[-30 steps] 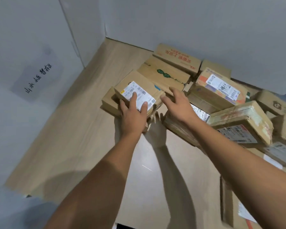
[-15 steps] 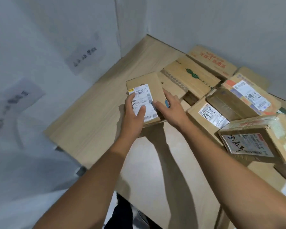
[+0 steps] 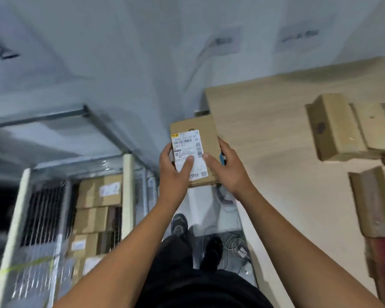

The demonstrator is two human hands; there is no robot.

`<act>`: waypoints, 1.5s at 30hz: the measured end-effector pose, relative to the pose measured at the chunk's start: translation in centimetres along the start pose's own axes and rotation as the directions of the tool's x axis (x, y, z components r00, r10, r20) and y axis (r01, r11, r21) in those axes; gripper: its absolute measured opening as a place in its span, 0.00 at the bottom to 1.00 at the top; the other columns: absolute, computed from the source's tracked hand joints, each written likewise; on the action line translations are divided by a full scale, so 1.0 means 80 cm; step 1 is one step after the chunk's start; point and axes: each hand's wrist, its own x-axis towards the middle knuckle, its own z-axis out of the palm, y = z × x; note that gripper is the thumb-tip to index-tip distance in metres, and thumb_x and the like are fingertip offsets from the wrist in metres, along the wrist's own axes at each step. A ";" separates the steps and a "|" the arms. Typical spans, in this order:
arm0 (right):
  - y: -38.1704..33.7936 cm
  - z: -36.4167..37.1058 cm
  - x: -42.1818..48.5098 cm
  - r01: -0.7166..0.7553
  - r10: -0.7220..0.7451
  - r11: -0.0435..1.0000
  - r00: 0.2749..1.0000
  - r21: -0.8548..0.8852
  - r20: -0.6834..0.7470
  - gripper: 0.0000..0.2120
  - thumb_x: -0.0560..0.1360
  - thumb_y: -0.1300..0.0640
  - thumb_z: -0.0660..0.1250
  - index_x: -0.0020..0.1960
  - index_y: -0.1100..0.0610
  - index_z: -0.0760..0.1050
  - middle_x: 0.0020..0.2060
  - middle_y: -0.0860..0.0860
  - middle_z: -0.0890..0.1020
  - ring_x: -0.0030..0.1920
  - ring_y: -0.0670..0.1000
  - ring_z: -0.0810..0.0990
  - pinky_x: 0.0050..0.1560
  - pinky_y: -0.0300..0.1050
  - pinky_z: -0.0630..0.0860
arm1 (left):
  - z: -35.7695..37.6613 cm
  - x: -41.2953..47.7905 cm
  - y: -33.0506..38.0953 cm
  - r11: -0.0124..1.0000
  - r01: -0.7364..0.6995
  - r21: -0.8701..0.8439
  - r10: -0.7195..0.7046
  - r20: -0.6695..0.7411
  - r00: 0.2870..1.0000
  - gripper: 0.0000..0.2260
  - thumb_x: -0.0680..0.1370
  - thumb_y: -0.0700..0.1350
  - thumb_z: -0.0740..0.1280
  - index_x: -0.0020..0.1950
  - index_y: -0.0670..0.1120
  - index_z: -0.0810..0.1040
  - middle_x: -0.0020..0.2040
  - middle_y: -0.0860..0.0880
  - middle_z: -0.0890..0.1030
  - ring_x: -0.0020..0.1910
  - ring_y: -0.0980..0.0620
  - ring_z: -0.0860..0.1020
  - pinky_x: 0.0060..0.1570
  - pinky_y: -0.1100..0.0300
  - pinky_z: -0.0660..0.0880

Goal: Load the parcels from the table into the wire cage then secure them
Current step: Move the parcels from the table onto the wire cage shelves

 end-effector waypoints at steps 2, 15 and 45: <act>-0.002 0.049 -0.002 0.018 -0.014 0.999 0.995 -0.042 0.097 0.24 0.78 0.46 0.71 0.73 0.42 0.72 0.65 0.47 0.81 0.64 0.48 0.81 0.66 0.58 0.78 | -0.045 -0.015 -0.020 0.997 0.041 -0.071 -0.048 -0.087 0.995 0.28 0.82 0.47 0.70 0.79 0.52 0.61 0.72 0.54 0.73 0.67 0.58 0.77 0.67 0.48 0.77; -0.034 0.383 -0.021 0.169 0.099 0.915 0.786 -0.366 0.610 0.33 0.76 0.41 0.70 0.78 0.39 0.63 0.70 0.49 0.70 0.65 0.48 0.75 0.64 0.47 0.73 | -0.303 -0.117 -0.132 0.918 0.105 -0.382 -0.315 -0.545 0.777 0.38 0.78 0.50 0.71 0.83 0.56 0.55 0.76 0.53 0.70 0.72 0.56 0.74 0.70 0.45 0.74; 0.641 0.747 0.181 0.454 0.783 0.567 -0.038 -0.687 0.621 0.41 0.80 0.47 0.69 0.83 0.43 0.46 0.65 0.44 0.76 0.60 0.42 0.79 0.66 0.47 0.76 | -0.286 -0.029 -0.854 0.534 0.754 0.383 -0.510 -0.565 0.649 0.45 0.75 0.65 0.71 0.85 0.53 0.54 0.85 0.43 0.48 0.83 0.36 0.45 0.79 0.43 0.44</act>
